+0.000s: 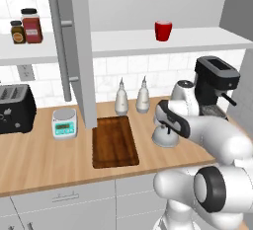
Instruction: Pick the kettle from the counter and place it on the tray. Then pick the mug from the cabinet and place it on the tray. Then close the cabinet doors.
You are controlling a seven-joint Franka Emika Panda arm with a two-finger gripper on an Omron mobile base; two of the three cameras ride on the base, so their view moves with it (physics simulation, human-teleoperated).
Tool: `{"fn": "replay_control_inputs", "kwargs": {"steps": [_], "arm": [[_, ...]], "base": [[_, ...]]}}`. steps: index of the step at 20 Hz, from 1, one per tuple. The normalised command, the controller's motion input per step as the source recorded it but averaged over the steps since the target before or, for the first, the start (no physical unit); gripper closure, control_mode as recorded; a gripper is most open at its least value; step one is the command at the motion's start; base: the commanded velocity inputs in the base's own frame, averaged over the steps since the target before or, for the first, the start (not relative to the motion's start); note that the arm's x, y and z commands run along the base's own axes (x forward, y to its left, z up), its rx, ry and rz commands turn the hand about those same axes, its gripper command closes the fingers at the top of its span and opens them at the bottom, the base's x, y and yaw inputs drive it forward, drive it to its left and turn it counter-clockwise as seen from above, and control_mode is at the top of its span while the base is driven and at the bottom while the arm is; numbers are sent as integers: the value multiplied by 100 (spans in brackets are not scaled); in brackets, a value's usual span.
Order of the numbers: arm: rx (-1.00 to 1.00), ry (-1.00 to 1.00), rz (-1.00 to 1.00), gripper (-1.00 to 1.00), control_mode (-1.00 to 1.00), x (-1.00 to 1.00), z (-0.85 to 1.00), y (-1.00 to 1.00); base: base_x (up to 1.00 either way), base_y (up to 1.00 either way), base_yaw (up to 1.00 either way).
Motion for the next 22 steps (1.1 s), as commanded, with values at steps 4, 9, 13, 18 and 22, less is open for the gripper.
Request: {"fn": "replay_control_inputs", "kwargs": {"steps": [4, 9, 13, 18, 22], "arm": [[0, 0, 0, -100, -100, 34, -17, -2], [0, 1, 0, -100, -100, 25, -16, -4], [0, 2, 0, -100, -100, 22, -17, -1], [0, 4, 0, -100, -100, 20, -23, 0], [0, 1, 0, 100, -100, 0, -22, 0]], "base": [[0, 0, 0], [0, 0, 0], [0, 0, 0], [0, 0, 0], [0, 0, 0]]}}
